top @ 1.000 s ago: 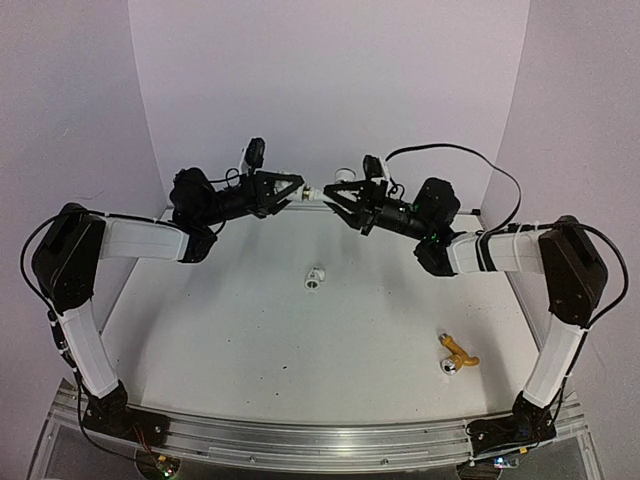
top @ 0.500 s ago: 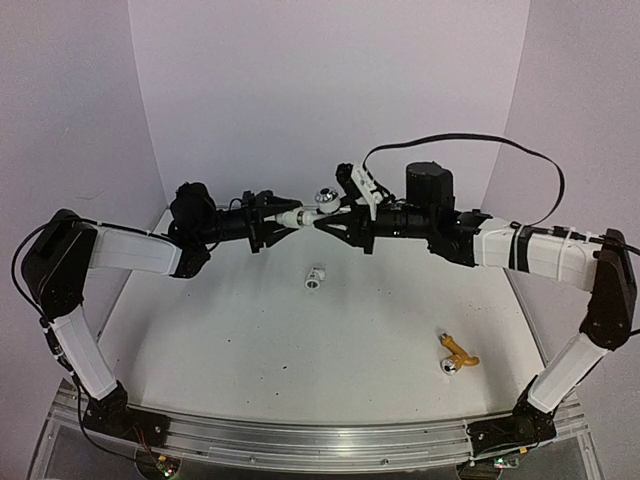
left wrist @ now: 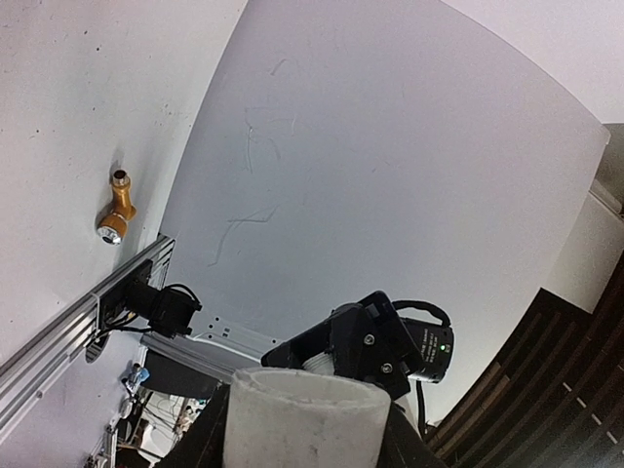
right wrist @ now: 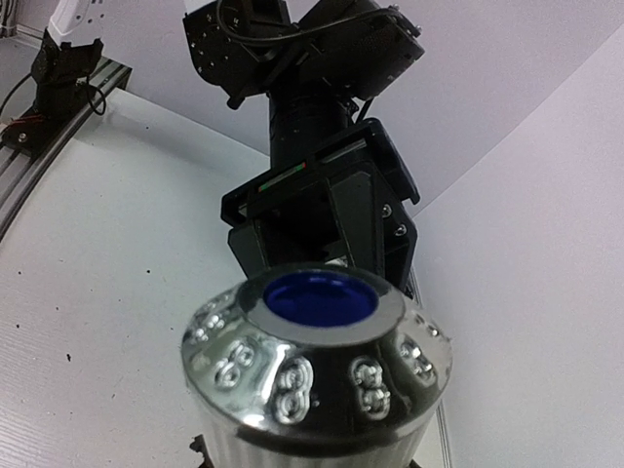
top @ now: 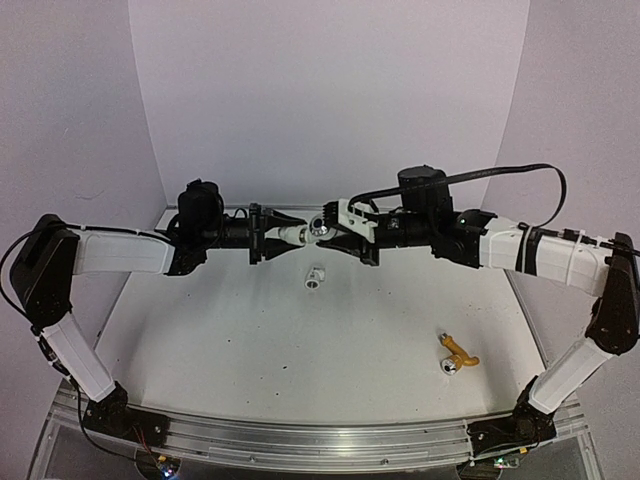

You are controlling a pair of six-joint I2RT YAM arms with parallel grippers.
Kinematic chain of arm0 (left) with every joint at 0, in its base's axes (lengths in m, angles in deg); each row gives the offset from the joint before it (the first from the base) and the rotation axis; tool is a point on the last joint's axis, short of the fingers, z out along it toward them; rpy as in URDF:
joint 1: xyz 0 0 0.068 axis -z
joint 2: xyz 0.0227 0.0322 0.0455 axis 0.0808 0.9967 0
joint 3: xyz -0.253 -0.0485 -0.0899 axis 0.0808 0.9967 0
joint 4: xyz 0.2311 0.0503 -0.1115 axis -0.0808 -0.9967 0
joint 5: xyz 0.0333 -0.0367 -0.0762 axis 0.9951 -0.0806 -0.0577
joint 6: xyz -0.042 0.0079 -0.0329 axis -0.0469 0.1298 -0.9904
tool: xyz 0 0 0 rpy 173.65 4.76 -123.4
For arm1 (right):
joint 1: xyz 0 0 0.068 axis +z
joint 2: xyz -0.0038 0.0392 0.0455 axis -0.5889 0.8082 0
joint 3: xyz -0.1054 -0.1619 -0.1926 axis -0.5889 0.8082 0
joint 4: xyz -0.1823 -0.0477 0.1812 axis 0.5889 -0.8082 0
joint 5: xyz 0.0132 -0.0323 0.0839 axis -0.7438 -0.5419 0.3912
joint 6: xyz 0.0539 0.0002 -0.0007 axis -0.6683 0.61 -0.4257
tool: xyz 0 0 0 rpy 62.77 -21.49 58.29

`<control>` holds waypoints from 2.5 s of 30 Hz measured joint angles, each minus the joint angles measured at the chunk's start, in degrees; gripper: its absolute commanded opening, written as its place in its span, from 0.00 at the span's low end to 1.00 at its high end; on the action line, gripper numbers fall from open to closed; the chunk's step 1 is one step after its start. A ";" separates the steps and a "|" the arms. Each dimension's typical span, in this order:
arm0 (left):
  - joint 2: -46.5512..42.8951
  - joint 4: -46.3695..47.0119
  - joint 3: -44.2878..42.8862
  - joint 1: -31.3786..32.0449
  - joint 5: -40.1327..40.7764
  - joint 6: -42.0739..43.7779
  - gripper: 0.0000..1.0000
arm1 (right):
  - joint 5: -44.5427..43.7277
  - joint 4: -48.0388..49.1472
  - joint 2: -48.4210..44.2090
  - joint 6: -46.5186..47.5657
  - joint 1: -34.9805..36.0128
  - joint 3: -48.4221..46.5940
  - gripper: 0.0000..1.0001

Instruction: Install the water faucets

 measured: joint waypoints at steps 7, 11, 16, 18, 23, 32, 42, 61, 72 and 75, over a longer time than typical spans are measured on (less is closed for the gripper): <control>0.11 -4.50 -3.85 0.76 3.56 7.58 0.00 | -0.79 9.16 0.83 -11.32 1.01 0.96 0.00; 0.11 -5.53 -7.08 0.74 5.95 17.33 0.00 | -2.82 17.51 1.22 -21.99 0.72 2.32 0.00; -0.33 -5.29 -8.35 0.72 9.03 28.28 0.00 | -6.62 27.63 1.81 -35.15 0.52 5.40 0.00; -0.79 -5.20 -8.35 0.74 9.66 30.58 0.00 | -8.04 30.86 1.86 -40.15 0.59 6.71 0.00; -2.58 -3.61 -8.31 1.22 11.08 35.56 0.00 | -13.22 44.09 2.60 -57.18 1.51 10.78 0.00; -7.74 1.75 -4.33 1.42 16.41 46.69 0.00 | -16.68 59.52 8.44 -90.68 2.05 10.19 0.00; -13.79 4.76 1.53 3.50 21.24 61.29 0.00 | -13.38 58.95 8.59 -114.40 2.21 9.57 0.03; -13.75 6.43 -2.95 1.97 19.17 43.89 0.00 | -11.45 48.89 5.18 -85.33 2.38 19.71 0.00; -4.98 4.04 -5.92 -3.02 2.89 14.93 0.00 | 0.79 39.19 -4.37 -37.38 -1.25 13.25 0.00; -5.11 4.72 -5.92 -2.34 -0.90 8.87 0.00 | 4.28 37.59 -4.28 -27.91 -1.64 8.94 0.00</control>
